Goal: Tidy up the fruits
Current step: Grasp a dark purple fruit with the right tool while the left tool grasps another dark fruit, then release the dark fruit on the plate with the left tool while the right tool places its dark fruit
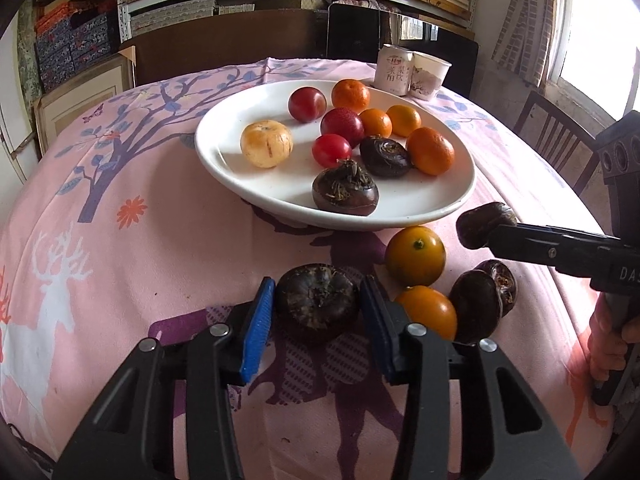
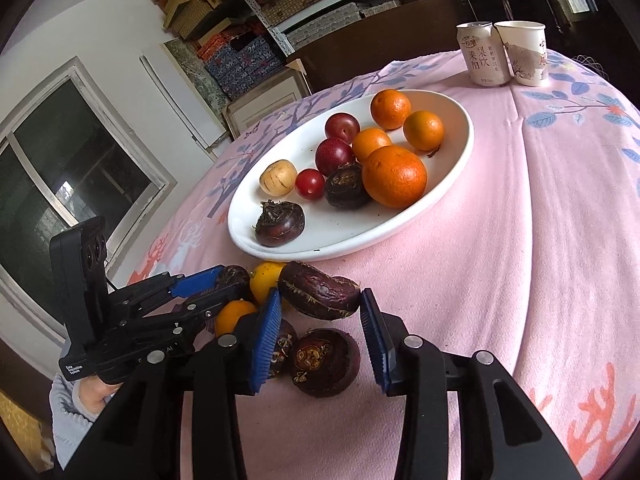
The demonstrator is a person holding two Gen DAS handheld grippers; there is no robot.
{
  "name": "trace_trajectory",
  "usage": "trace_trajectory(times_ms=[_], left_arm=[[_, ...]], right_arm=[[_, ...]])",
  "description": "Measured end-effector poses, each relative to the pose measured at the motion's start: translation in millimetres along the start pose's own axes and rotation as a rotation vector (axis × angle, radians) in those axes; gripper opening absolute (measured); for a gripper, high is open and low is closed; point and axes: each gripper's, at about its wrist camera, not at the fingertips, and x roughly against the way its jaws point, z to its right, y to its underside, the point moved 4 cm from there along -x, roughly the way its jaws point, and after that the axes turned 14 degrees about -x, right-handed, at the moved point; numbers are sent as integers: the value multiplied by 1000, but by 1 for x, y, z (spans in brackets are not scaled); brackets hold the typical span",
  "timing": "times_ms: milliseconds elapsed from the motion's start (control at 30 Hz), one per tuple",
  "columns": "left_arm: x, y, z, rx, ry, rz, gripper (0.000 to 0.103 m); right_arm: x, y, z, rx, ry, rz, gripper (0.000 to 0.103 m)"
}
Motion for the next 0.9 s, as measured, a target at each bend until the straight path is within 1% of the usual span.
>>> trace_trajectory(times_ms=[33,67,133,167,233,333,367,467,533,567,600,633,733,767,800,900], left_arm=[[0,2,-1,-9,-14,-8,44],[1,4,-2,-31,-47,-23,45],[1,11,-7,-46,-114,-61,54],[0,13,-13,-25,-117,-72,58],[2,15,-19,5,-100,-65,58],[-1,11,-21,17,-91,-61,57],[-2,9,-21,26,-78,-54,56],[-6,3,-20,44,-40,-41,56],[-7,3,-18,34,-49,-47,55],[-7,3,-17,28,-58,-51,45],[-6,3,-15,19,-61,-49,43],[-6,4,-13,11,-70,-51,43],[4,4,-11,15,-75,-13,42],[9,4,-13,24,-93,9,42],[15,3,-16,33,-108,28,42],[34,-6,-24,77,-115,94,42]], right_arm=[[-1,0,0,-1,3,-2,41],[-1,0,1,-2,6,-4,41],[-1,-1,0,-2,3,0,41],[0,-1,0,-1,1,3,41],[1,-1,-1,1,-2,6,41],[0,0,-3,8,-1,3,41],[0,0,-3,11,1,3,41],[0,-1,-2,8,5,4,41],[-1,-1,-2,5,8,4,41],[-2,-1,-2,6,10,3,41],[-2,0,-2,6,10,2,41],[-2,0,-2,6,11,4,41],[2,-2,-2,5,10,24,41],[5,-3,-3,5,7,39,41],[9,-4,-4,4,-1,56,41],[26,-9,-8,12,-21,126,41]])
